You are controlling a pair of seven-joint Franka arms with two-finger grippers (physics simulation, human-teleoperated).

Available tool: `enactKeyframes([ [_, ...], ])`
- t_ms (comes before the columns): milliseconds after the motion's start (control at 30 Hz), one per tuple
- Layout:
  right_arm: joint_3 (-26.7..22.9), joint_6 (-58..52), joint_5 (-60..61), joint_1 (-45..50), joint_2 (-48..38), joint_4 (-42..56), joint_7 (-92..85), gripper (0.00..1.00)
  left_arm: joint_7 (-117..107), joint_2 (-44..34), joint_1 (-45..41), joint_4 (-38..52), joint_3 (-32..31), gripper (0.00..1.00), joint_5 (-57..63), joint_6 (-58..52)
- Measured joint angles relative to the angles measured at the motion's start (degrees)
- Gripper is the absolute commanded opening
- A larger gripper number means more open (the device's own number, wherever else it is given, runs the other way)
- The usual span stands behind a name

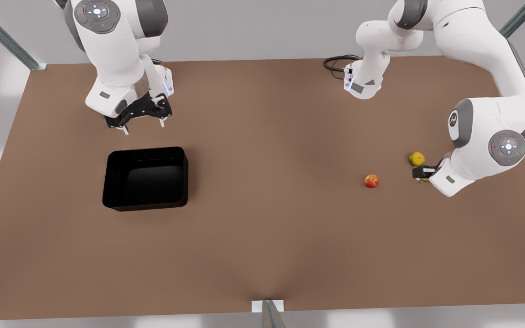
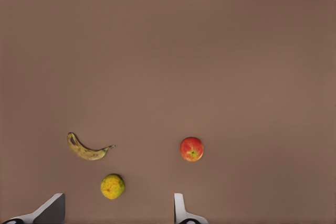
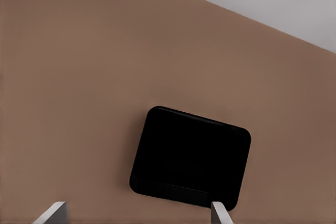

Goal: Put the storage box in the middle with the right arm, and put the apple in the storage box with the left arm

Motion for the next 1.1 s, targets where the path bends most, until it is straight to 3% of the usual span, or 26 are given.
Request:
enactKeyframes([
  [67,-0.02,0.30,0.03,0.12,0.66,-1.46,0.12,1.00,0.15,0.04,-0.39,0.00,-0.05,1.00,0.08,-0.04],
  [133,-0.23,9.00,-0.09,1.00,2.29,-10.18,0.21,1.00,-4.11,0.11,-3.02,-0.66,-0.30,1.00,0.32,-0.12],
  [233,-2.53,11.32,-2.80,3.44,8.04,-11.02,0.48,1.00,-7.57,2.15,-6.51,-0.79,-0.32,1.00,0.48,-1.00],
  [367,-3.92,26.15,-2.31,2.88,8.60,-20.76,1.65,1.00,-8.40,5.91,-6.90,-2.92,-0.68,1.00,0.07,2.24],
  [500,-6.63,38.86,0.26,2.71,8.89,-28.63,0.84,1.00,-8.41,5.39,-7.26,-14.71,-0.67,1.00,-0.29,17.88],
  [567,-8.47,45.29,2.27,2.32,8.37,-33.27,0.56,1.00,-11.52,0.67,-8.47,-22.44,-0.67,1.00,-0.39,22.87],
  [667,-8.96,46.79,2.29,2.67,6.66,-37.71,0.61,1.00,-12.06,-8.13,-7.36,-32.79,-0.58,1.00,-0.46,23.95],
  [800,-8.96,46.51,2.28,3.31,1.87,-44.64,0.56,1.00,-12.87,-9.83,-6.69,-36.69,-0.66,1.00,-0.40,23.84],
  [900,-8.96,50.49,2.37,2.67,5.04,-47.25,0.56,1.00,-13.41,-16.53,-6.36,-52.63,-0.67,1.00,-0.41,41.45],
  [1100,-8.96,53.64,2.37,3.26,10.71,-47.37,0.65,1.00,-13.06,-12.61,-3.99,-55.39,-0.66,1.00,-0.39,48.51],
])
